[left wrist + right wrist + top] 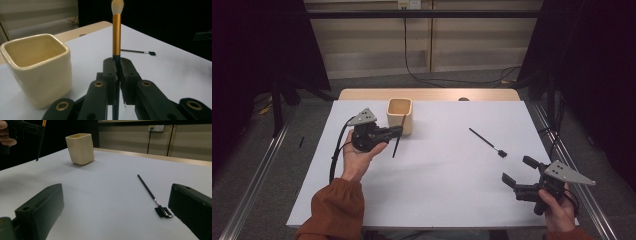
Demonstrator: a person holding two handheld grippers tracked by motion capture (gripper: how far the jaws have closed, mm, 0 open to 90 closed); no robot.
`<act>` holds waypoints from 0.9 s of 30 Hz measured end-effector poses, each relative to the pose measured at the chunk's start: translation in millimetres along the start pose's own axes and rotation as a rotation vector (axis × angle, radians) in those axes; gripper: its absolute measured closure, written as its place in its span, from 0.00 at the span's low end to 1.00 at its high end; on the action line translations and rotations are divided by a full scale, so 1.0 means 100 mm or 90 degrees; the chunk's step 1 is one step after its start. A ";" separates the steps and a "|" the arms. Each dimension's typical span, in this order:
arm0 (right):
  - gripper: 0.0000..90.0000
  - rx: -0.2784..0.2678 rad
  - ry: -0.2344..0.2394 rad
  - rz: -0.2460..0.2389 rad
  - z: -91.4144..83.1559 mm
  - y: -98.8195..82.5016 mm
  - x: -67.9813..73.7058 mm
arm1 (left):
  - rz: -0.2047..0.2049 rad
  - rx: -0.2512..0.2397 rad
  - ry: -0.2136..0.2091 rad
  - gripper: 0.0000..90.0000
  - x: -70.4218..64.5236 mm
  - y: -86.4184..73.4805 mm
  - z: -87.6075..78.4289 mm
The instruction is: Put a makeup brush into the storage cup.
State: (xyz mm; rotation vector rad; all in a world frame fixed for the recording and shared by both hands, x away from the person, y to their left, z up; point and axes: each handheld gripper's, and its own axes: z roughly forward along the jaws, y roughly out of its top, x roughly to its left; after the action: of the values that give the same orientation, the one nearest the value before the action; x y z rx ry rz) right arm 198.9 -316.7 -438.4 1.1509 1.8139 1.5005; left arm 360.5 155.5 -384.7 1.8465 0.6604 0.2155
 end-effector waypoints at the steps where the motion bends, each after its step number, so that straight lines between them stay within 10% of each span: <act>1: 0.00 0.000 0.000 0.000 0.00 0.00 0.00 | 0.001 -0.008 0.001 0.93 0.00 0.00 0.00; 27: 0.00 -0.015 0.022 0.005 0.00 -0.01 0.01 | 0.013 -0.063 0.036 0.93 0.09 0.28 -0.11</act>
State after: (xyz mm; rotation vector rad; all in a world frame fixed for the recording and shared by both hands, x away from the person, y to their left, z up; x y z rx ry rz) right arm 198.3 -315.5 -438.9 1.1292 1.8104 1.5513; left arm 372.3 162.0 -356.7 1.7580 0.6575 0.3096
